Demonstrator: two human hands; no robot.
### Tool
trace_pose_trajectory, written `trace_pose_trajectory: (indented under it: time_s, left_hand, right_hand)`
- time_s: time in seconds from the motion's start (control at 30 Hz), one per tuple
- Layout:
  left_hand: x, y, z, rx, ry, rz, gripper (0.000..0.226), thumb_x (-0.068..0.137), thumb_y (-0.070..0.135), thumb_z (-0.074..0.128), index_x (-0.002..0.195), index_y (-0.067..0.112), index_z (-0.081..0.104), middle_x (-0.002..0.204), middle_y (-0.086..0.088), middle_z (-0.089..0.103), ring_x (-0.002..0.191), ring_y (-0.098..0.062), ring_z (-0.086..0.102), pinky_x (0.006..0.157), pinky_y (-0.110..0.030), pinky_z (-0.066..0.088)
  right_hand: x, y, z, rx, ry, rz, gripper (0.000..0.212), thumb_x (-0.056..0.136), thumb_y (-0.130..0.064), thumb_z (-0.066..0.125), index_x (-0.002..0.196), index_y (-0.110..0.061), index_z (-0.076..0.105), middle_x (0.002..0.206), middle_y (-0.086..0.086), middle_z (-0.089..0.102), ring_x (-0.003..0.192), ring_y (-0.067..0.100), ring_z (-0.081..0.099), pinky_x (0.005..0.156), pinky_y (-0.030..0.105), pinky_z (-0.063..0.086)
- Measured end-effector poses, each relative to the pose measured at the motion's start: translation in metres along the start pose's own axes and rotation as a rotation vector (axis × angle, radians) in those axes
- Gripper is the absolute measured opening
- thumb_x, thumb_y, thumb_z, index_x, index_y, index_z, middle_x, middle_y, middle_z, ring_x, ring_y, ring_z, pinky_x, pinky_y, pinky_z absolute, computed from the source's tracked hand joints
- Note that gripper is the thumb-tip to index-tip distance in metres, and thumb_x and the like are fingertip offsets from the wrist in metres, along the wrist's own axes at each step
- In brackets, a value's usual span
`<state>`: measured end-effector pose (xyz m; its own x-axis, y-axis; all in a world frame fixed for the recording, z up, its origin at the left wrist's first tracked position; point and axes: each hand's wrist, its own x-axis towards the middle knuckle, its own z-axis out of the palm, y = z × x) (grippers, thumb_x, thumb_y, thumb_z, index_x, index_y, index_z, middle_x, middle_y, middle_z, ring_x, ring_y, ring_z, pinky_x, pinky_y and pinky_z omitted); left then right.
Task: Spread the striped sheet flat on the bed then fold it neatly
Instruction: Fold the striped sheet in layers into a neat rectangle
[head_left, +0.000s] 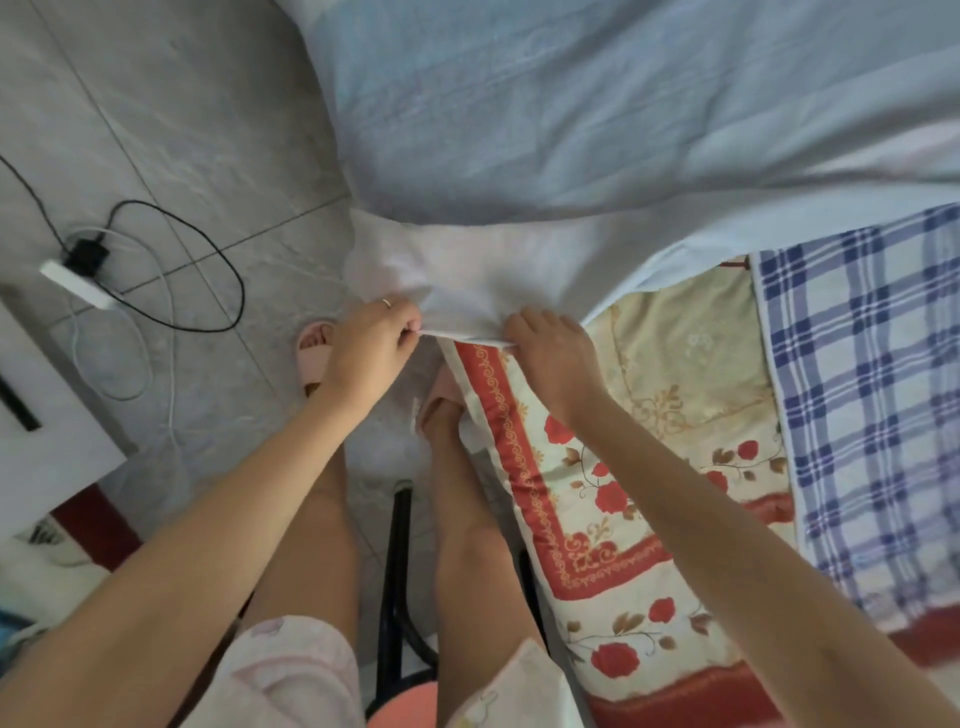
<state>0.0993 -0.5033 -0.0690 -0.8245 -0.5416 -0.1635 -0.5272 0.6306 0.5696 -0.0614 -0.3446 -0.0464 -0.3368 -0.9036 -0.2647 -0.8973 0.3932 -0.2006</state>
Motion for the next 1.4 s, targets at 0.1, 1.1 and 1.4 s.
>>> trace_pose_trajectory:
  time_s: [0.1, 1.1, 1.4]
  left_hand:
    - [-0.048, 0.009, 0.004, 0.046, -0.120, 0.051, 0.028, 0.054, -0.011, 0.071, 0.064, 0.009, 0.054, 0.058, -0.002, 0.054, 0.047, -0.021, 0.052, 0.041, -0.028, 0.036]
    - [-0.027, 0.147, 0.088, 0.379, -0.578, 0.234, 0.026, 0.087, -0.002, 0.049, 0.110, 0.008, 0.056, 0.091, -0.004, 0.062, 0.082, -0.022, 0.060, 0.054, -0.030, 0.035]
    - [-0.057, 0.137, 0.106, 0.274, -0.403, 0.331, 0.042, 0.068, 0.015, 0.070, 0.106, 0.006, 0.056, 0.105, -0.010, 0.058, 0.089, -0.026, 0.058, 0.066, -0.034, 0.047]
  right_hand:
    - [-0.040, -0.009, 0.016, 0.072, -0.032, -0.028, 0.023, 0.065, -0.001, 0.073, 0.081, -0.012, 0.061, 0.076, 0.002, 0.061, 0.071, 0.026, 0.060, 0.070, 0.030, 0.033]
    - [-0.090, 0.120, 0.009, 1.382, 0.477, 1.440, 0.014, 0.087, -0.021, 0.069, 0.096, -0.019, 0.057, 0.089, -0.003, 0.062, 0.082, 0.014, 0.062, 0.074, 0.026, 0.056]
    - [-0.076, 0.131, -0.008, 1.441, 0.582, 1.460, 0.009, 0.087, -0.004, 0.048, 0.081, -0.012, 0.047, 0.083, 0.006, 0.053, 0.077, 0.020, 0.054, 0.071, 0.031, 0.054]
